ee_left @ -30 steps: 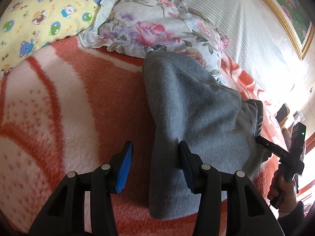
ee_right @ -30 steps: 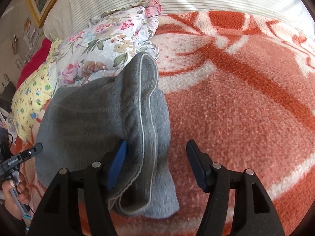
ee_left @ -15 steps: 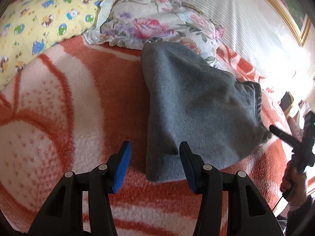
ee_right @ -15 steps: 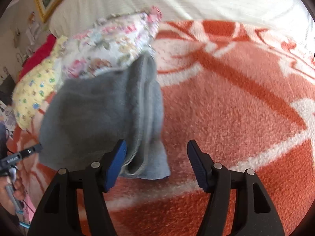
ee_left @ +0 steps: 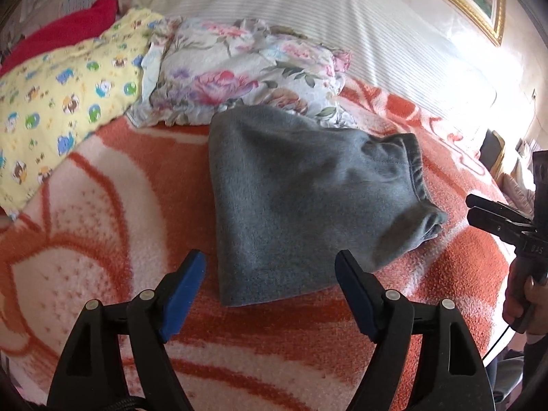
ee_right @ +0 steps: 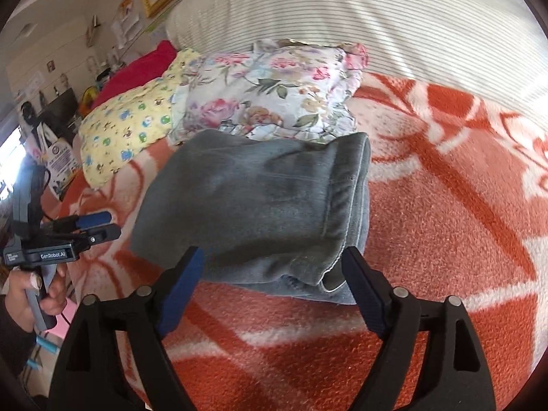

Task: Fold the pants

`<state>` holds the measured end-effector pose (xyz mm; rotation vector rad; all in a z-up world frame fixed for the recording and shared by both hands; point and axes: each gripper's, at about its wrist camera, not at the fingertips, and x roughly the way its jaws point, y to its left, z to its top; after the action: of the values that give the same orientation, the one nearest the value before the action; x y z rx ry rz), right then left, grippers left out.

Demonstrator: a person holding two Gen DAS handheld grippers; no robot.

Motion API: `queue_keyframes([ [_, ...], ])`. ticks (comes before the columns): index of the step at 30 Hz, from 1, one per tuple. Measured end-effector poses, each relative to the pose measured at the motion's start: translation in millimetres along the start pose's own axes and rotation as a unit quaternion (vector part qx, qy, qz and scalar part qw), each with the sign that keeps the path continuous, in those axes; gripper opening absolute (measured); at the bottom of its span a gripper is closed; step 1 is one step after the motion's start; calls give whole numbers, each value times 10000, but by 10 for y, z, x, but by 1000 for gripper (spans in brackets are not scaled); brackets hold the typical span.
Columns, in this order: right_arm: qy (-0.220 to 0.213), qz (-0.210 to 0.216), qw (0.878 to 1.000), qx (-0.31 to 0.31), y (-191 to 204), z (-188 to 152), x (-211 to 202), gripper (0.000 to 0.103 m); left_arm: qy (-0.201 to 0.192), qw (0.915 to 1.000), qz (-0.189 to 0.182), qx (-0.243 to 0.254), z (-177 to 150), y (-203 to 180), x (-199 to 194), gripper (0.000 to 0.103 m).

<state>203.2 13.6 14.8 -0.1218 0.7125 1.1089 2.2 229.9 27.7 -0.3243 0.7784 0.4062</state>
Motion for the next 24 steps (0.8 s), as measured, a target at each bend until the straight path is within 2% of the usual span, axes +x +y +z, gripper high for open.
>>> queue_keyframes([
  [13, 143, 74, 9996, -222, 119, -90, -42, 89, -183, 9991, 280, 265, -70, -179, -162, 83],
  [24, 211, 120, 9984, -515, 276, -128, -21, 98, -215, 9981, 476, 334, -82, -267, -217, 84],
])
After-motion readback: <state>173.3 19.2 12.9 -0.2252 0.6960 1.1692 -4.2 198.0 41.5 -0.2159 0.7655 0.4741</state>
